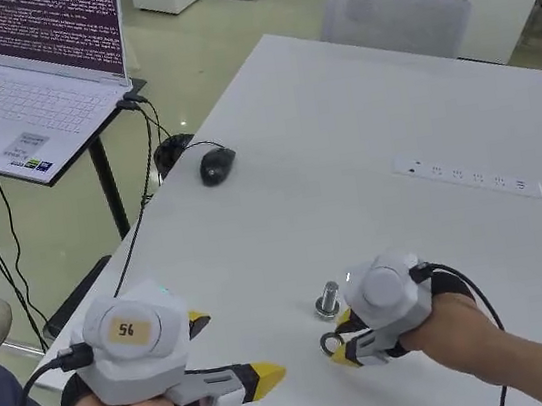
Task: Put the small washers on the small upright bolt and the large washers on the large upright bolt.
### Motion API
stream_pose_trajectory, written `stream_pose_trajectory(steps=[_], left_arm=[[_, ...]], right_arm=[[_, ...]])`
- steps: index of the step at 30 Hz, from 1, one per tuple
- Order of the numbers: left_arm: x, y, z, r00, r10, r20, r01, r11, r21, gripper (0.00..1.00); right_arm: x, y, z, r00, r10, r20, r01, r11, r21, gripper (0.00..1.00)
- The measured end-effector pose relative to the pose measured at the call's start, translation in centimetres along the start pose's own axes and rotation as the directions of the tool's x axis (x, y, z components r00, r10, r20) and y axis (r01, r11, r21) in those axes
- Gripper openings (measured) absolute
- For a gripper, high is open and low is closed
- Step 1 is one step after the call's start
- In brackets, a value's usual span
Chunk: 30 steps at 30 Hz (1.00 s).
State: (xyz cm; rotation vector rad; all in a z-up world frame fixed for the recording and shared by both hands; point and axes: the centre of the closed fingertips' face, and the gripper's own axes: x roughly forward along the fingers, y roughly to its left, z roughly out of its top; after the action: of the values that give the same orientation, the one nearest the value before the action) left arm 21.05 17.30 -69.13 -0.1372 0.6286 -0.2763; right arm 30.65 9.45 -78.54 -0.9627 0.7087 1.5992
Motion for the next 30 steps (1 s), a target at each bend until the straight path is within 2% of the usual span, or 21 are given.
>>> stream_pose_trajectory(steps=[8, 14, 21, 24, 30], left_arm=[[0.4, -0.2, 0.0, 0.9999, -0.01, -0.005, 0.01, 1.0, 0.01, 0.69], [0.4, -0.4, 0.0, 0.9999, -0.015, -0.008, 0.015, 1.0, 0.013, 0.69], [0.2, -0.4, 0.1, 0.9999, -0.012, -0.006, 0.013, 1.0, 0.013, 0.69], [0.1, -0.3, 0.2, 0.9999, -0.01, -0.004, 0.01, 1.0, 0.012, 0.69], [0.1, -0.3, 0.2, 0.9999, -0.009, -0.006, 0.009, 1.0, 0.012, 0.69]], right_arm=[[-2.9, -2.7, 1.0, 0.9957, -0.08, 0.046, 0.079, 0.997, 0.023, 0.23], [-3.6, -4.0, 1.9, 0.9918, -0.107, 0.07, 0.104, 0.994, 0.041, 0.23], [-3.1, -5.1, 3.0, 0.9914, -0.112, 0.068, 0.109, 0.993, 0.047, 0.23], [-2.6, -5.8, 3.1, 0.9927, -0.107, 0.056, 0.104, 0.993, 0.055, 0.23], [-1.9, -6.1, 3.1, 0.9952, -0.093, 0.03, 0.09, 0.993, 0.07, 0.23]])
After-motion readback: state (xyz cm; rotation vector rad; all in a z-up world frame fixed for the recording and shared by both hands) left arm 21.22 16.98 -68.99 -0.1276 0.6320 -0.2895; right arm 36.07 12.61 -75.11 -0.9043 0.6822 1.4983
